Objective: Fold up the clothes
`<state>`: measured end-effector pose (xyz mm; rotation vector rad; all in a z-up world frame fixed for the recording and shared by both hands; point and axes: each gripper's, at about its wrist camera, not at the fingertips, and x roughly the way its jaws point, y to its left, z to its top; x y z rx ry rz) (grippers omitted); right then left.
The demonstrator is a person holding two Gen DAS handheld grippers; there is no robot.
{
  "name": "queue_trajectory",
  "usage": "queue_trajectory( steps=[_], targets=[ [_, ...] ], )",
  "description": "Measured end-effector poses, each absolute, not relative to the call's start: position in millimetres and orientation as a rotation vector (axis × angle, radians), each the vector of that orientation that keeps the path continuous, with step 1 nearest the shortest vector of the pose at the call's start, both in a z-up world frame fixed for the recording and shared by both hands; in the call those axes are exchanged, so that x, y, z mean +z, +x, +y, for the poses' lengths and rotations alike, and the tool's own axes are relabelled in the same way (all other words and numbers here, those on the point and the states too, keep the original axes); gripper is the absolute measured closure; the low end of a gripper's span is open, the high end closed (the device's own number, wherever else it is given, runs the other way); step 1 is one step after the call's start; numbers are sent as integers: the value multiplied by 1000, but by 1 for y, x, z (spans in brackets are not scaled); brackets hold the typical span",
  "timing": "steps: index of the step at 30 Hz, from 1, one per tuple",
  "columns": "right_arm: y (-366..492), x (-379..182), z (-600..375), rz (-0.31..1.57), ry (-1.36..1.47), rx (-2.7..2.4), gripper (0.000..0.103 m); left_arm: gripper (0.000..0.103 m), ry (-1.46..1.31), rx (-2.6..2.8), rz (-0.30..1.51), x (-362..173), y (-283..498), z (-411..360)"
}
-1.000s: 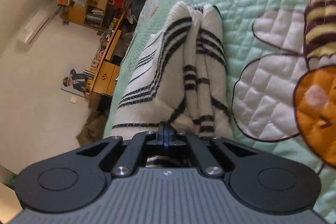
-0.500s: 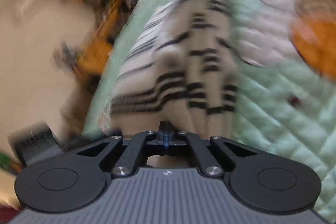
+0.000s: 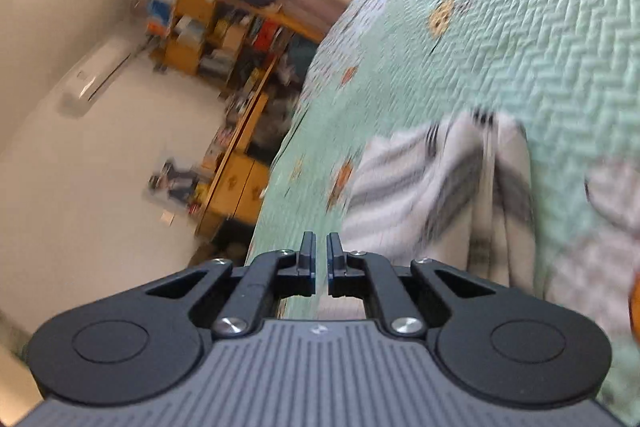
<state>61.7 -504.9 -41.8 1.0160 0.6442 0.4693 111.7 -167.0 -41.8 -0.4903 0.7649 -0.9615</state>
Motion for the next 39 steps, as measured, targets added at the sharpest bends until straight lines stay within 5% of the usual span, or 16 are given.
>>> queue_trajectory(
  steps=[7,21,23,25,30,34,36,39],
  targets=[
    [118,-134,-538,773,1153,230,103,5,-423,-921,808,-69,115,-188],
    [6,-76,-499,708,1129,491,91,1,-407,-907,786,-72,114,-189],
    [1,-91,-498,801,991,351,103,1,-395,-915,786,-71,112,-191],
    [-7,-96,-501,800,955,289,103,1,-369,-911,789,-68,110,-192],
    [-29,-56,-486,686,944,387,94,2,-408,-910,782,-50,105,-180],
    [-33,-77,-483,742,994,450,82,1,-383,-902,778,-51,97,-180],
    [-25,-93,-482,830,903,347,103,1,-334,-897,793,-58,94,-188],
    [-28,-102,-491,799,969,337,103,1,-310,-889,809,-61,93,-190]
  ],
)
